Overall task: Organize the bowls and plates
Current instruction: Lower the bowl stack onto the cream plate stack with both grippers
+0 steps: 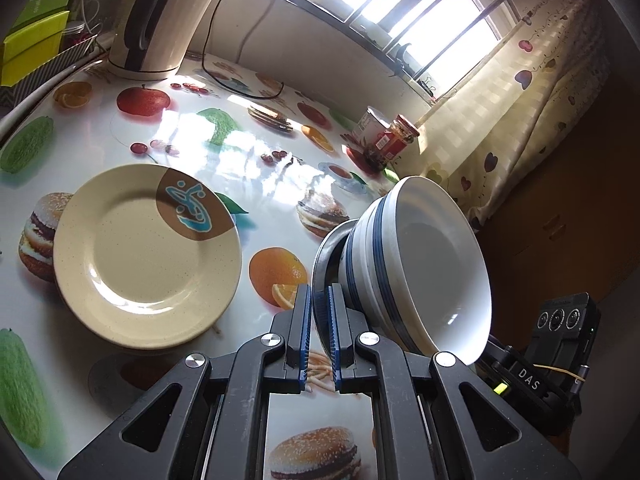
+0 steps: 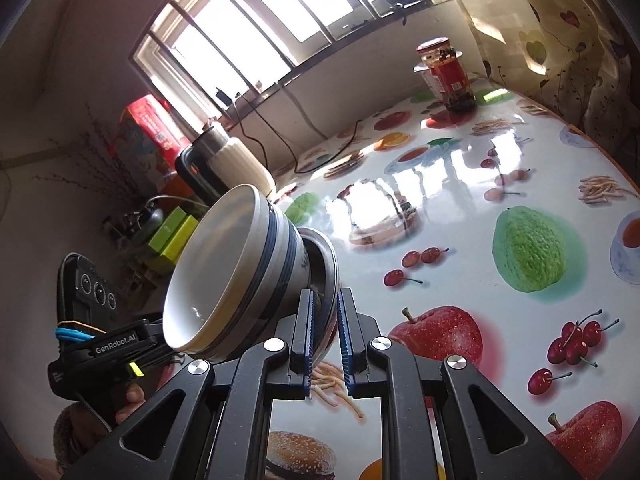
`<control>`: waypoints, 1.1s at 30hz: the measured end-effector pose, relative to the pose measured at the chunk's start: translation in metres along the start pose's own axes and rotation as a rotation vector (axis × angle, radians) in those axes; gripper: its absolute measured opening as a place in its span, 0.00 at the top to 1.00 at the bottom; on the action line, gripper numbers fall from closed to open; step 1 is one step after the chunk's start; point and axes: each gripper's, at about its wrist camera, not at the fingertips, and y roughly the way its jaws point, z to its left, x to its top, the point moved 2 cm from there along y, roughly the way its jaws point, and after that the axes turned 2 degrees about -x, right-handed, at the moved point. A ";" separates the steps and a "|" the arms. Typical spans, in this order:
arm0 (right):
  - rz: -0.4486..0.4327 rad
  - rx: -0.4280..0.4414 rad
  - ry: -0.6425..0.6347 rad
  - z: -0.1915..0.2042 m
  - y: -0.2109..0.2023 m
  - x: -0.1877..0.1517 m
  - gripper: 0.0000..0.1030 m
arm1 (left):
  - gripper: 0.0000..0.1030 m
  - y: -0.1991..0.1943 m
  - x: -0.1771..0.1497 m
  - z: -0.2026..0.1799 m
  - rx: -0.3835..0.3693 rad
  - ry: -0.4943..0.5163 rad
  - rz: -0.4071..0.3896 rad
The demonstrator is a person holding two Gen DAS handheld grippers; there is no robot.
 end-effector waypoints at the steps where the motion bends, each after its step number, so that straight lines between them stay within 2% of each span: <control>1: 0.003 0.005 -0.004 0.003 0.002 0.001 0.87 | 0.93 -0.002 0.001 0.002 0.003 -0.002 -0.004; 16: 0.063 0.061 -0.046 0.036 0.045 0.010 0.87 | 0.93 -0.024 0.020 0.039 0.057 -0.056 -0.055; 33: 0.141 0.103 -0.083 0.069 0.100 0.012 0.87 | 0.93 -0.039 0.034 0.084 0.116 -0.100 -0.076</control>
